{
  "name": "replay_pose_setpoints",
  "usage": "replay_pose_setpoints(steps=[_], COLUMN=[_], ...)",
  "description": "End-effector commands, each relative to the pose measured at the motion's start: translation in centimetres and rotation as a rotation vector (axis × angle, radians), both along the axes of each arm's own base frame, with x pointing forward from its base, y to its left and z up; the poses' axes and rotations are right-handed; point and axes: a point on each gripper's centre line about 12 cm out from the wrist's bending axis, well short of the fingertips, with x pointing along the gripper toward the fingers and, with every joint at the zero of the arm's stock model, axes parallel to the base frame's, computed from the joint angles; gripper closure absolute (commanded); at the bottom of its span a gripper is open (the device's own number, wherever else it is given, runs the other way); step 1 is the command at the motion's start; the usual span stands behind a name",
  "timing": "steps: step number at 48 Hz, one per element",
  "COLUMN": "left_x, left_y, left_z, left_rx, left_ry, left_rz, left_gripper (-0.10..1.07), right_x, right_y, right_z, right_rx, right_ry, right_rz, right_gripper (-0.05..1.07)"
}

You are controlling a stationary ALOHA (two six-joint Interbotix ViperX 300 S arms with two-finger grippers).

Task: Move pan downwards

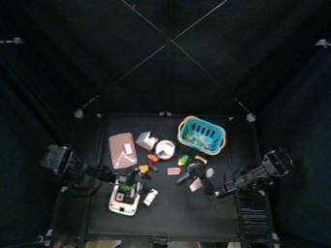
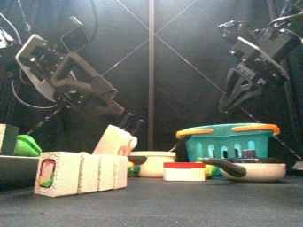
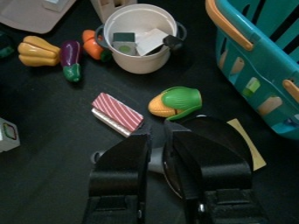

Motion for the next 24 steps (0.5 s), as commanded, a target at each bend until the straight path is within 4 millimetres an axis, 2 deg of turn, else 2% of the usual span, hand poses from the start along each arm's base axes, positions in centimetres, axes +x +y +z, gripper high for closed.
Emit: replay_pose_setpoints(steps=[1, 17, 24], left_x=[0.2, -0.1, -0.9], left_y=[0.8, 1.4, 2.1], left_z=[1.1, 1.6, 2.0], left_rx=[-0.02, -0.056, -0.084], left_ry=[-0.039, -0.05, -0.058], left_rz=[0.042, 0.093, 0.141], left_gripper=[0.04, 0.04, 0.04], right_x=[-0.2, 0.0, -0.2], right_y=[-0.5, -1.3, -1.8], right_z=[0.8, 1.6, 3.2], right_rx=[0.003, -0.047, -0.036], right_ry=[-0.029, -0.056, -0.11], right_rz=[-0.009, 0.01, 0.002], right_gripper=[0.4, 0.4, 0.4])
